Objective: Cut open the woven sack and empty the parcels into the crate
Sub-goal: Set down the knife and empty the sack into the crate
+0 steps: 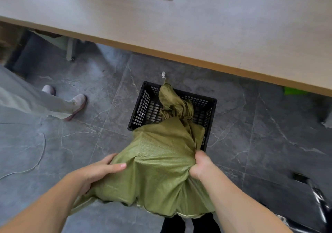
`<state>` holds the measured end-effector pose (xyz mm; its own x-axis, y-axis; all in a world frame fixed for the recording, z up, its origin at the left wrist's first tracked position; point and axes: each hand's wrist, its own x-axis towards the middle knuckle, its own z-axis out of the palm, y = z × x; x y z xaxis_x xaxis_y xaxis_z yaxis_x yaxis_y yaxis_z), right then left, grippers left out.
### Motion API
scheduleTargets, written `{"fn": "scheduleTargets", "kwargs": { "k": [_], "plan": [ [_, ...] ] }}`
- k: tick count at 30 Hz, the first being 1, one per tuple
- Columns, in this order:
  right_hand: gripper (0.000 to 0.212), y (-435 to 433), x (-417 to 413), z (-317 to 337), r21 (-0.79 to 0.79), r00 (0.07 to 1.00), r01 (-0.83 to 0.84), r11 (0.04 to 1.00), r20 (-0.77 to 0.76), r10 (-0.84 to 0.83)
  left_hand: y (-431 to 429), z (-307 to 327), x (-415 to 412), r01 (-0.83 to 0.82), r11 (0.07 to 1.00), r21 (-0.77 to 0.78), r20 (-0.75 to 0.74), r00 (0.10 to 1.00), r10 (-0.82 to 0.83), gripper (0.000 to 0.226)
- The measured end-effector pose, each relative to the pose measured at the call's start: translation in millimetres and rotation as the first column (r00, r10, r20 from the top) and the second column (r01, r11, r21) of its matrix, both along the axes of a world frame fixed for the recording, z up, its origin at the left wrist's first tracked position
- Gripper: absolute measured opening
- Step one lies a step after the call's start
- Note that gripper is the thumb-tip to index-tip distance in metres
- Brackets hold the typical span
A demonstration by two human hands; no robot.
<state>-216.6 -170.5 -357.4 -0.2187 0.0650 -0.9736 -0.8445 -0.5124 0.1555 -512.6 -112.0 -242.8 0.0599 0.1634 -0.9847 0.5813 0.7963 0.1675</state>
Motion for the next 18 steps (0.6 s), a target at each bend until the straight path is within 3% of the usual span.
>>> {"fn": "scheduleTargets", "kwargs": {
  "k": [2,4,8,9,12,16,17,18],
  "plan": [
    [0.047,6,3,-4,0.004,0.997,0.016,1.0,0.074,-0.016,4,0,0,0.177,0.984,-0.004,-0.014,0.984,-0.177,0.115],
    [0.054,16,8,-3,0.008,0.988,0.003,1.0,0.152,-0.005,9,-3,-2,0.366,0.926,0.095,-0.157,0.924,-0.349,0.104],
    [0.056,42,14,11,0.082,0.974,0.059,0.995,0.214,-0.075,24,-8,5,0.61,0.739,0.286,-0.372,0.781,-0.501,0.017],
    [0.055,48,15,20,0.111,0.966,0.082,0.99,0.235,-0.106,28,-7,9,0.64,0.698,0.32,-0.438,0.754,-0.49,0.008],
    [0.048,65,16,41,0.222,0.927,0.032,0.975,0.357,-0.112,39,-7,24,0.596,0.621,0.509,-0.59,0.767,-0.254,0.008],
    [0.047,76,19,61,0.323,0.817,-0.226,0.919,0.576,-0.002,57,-8,40,0.381,0.542,0.749,-0.53,0.835,0.146,0.017],
    [0.05,75,22,61,0.28,0.736,-0.376,0.883,0.669,0.101,62,-10,42,0.35,0.542,0.764,-0.519,0.832,0.195,0.019],
    [0.051,72,26,57,0.183,0.595,-0.549,0.815,0.771,0.227,66,-12,44,0.334,0.555,0.762,-0.521,0.826,0.218,0.022]
  ]
}}
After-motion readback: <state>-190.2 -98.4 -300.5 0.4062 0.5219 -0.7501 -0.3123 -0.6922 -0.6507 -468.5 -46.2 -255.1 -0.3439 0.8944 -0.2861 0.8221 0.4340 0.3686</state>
